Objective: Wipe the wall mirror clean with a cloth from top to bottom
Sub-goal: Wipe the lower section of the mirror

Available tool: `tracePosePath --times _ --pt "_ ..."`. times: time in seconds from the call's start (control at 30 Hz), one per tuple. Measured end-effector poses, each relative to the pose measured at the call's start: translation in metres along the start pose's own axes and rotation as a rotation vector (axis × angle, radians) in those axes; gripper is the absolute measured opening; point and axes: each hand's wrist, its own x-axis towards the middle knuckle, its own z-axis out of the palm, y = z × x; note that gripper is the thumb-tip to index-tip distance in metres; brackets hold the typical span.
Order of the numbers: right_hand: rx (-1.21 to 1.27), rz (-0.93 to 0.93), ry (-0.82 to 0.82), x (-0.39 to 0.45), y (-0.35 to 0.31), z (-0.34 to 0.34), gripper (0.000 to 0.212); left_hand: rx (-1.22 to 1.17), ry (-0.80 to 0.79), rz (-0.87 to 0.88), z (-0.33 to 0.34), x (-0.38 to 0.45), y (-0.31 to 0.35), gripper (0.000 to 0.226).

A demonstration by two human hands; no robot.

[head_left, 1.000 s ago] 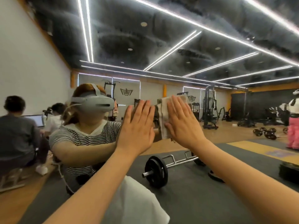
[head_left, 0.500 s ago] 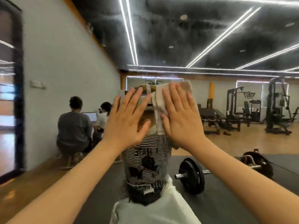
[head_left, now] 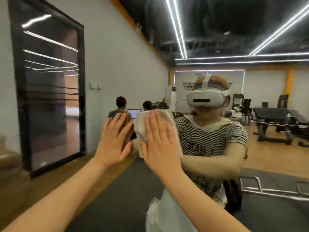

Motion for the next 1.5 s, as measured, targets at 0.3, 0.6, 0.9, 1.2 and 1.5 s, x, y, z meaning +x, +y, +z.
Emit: tracePosePath --times 0.3,0.6,0.9,1.2,1.5 --pt "-0.082 0.032 0.005 -0.001 -0.004 0.003 0.068 -0.126 0.132 -0.24 0.005 0.002 0.034 0.058" --pt "-0.089 0.028 0.043 -0.008 0.025 -0.006 0.065 -0.128 0.134 -0.25 0.004 0.004 0.037 0.058" --pt "-0.116 0.255 0.103 -0.077 0.121 -0.035 0.062 -0.112 0.098 -0.262 0.002 0.005 0.037 0.059" --pt "-0.125 -0.034 -0.005 0.01 0.025 -0.008 0.059 -0.092 0.125 -0.241 0.004 0.003 0.035 0.059" --pt "-0.146 0.025 -0.04 0.004 0.081 -0.032 0.059 -0.108 0.098 -0.256 0.003 0.004 0.037 0.061"
